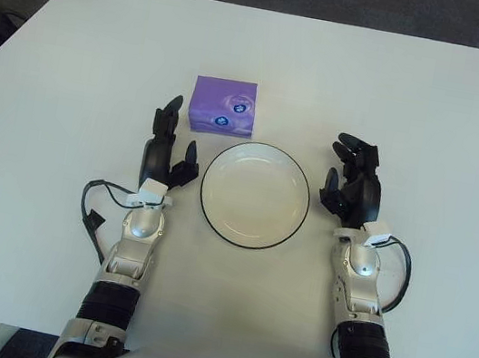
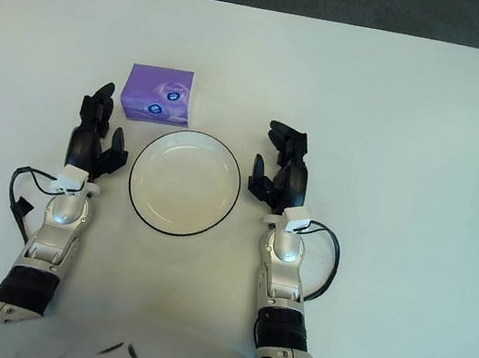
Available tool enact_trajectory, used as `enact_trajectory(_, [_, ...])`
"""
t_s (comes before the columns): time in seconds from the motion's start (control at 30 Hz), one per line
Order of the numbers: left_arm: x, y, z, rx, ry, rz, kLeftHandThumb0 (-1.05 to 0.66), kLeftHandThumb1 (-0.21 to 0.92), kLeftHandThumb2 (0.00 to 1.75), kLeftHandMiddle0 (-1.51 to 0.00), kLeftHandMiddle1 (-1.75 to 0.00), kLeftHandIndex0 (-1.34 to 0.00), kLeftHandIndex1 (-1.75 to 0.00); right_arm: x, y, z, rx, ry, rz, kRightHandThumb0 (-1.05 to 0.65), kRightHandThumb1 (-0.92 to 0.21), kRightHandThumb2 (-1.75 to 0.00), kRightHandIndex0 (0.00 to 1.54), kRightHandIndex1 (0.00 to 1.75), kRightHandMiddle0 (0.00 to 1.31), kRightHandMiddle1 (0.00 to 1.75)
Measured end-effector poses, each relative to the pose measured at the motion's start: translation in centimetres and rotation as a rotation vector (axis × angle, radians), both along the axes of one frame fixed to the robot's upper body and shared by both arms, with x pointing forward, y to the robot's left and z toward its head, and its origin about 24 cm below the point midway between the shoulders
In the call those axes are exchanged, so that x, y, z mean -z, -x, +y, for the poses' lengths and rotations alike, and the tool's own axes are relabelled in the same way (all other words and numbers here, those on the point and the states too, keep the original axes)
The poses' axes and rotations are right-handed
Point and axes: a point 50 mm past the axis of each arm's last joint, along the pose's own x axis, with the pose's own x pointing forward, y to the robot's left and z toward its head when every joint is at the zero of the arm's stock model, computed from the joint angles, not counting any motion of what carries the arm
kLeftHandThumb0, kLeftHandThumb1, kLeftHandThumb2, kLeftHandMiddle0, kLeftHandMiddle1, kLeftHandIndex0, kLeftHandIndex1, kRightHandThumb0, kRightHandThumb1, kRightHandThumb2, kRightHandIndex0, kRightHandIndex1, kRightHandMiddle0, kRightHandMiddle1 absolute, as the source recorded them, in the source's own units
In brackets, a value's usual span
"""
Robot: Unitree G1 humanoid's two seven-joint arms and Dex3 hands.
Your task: Put the tissue paper into the plate.
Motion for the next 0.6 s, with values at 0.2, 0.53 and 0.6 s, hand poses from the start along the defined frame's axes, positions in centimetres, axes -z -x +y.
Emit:
enact_trajectory(0.2, [0.0, 0.0, 0.0, 0.0, 0.0, 0.0, -0.73, 0.92, 0.8, -0.26, 0.0, 0.0, -0.56, 0.0, 0.0, -0.01, 0.0, 0.002, 0.0, -0.42, -0.78, -0.75, 0.39, 0.86, 0.0, 1.1])
enact_trajectory(0.53, [0.0, 0.0, 0.0, 0.0, 0.0, 0.0, -0.73, 0.92, 0.81, -0.26, 0.0, 0.0, -0.56, 0.0, 0.0, -0.01, 0.003, 0.003, 0.0, -0.43, -0.78, -0.75, 0.39, 0.85, 0.0, 1.09])
enact_trajectory(0.6, [-0.03, 0.01, 0.03, -0.001, -0.001, -0.001, -0.73, 0.92, 0.8, -0.26, 0.0, 0.0, -0.57, 0.0, 0.0, 0.0, 0.003, 0.003, 0.0, -0.42, -0.78, -0.75, 0.39, 0.85, 0.0, 1.09])
